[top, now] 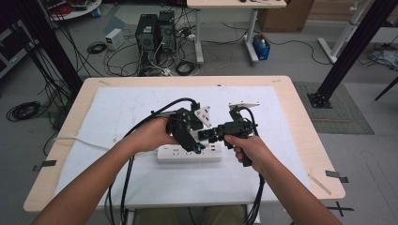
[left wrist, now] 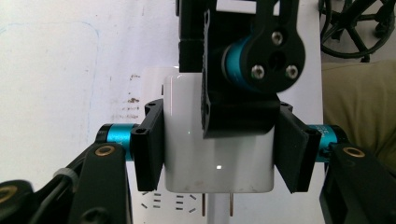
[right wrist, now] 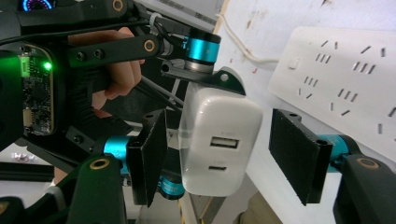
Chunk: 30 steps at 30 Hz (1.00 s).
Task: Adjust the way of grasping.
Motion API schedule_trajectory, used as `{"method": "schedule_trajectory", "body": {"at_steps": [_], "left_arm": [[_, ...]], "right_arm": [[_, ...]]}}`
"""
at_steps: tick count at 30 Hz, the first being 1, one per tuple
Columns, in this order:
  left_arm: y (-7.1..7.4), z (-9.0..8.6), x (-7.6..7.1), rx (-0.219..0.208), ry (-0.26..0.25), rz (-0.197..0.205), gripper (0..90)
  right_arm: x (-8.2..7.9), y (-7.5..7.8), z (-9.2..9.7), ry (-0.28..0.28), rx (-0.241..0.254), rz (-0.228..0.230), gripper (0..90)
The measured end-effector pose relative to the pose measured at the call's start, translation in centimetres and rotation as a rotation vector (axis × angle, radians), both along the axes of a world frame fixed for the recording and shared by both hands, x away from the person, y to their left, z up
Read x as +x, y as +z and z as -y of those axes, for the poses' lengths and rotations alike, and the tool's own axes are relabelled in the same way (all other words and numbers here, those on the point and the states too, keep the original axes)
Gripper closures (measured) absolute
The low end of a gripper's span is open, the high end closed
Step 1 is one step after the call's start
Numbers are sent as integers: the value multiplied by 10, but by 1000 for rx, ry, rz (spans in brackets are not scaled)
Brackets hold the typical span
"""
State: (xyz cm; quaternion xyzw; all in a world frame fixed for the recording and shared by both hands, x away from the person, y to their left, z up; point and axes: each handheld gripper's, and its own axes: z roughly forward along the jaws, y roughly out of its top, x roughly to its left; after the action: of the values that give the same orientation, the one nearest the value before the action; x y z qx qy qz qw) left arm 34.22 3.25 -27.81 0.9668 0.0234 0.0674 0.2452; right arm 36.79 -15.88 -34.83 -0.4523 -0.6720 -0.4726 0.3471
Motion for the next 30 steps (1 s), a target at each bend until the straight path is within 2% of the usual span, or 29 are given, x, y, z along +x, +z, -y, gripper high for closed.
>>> {"method": "schedule_trajectory", "body": {"at_steps": [4,9,13,14,15,16,17,21,23,24,26,30], "left_arm": [[0,1,0,2,0,8,426],[-2,3,-1,11,2,18,425],[-2,4,-2,20,13,74,422],[-2,4,-1,11,19,76,415],[-1,4,0,0,35,65,372],[0,3,1,-7,56,54,306],[2,1,2,-12,60,48,280],[4,-10,4,-5,81,27,272],[4,-16,7,5,102,1,236],[4,-20,8,10,111,-11,216],[3,-27,11,17,124,-61,211],[3,-45,16,33,161,-106,210]], "right_arm": [[1,-2,-2,-2,12,-26,456],[0,-5,-5,-7,22,-38,552],[2,-7,-3,-44,51,-61,613],[2,-7,-2,-52,53,-52,622],[2,-7,-2,-62,41,-21,623],[1,-7,-1,-75,23,-14,623],[1,-7,1,-83,7,6,623],[2,-5,12,-126,-12,67,624],[3,-3,20,-130,-31,84,623],[3,-1,23,-130,-48,91,623],[4,1,30,-123,-83,120,623],[2,13,43,-98,-187,203,623]]}}
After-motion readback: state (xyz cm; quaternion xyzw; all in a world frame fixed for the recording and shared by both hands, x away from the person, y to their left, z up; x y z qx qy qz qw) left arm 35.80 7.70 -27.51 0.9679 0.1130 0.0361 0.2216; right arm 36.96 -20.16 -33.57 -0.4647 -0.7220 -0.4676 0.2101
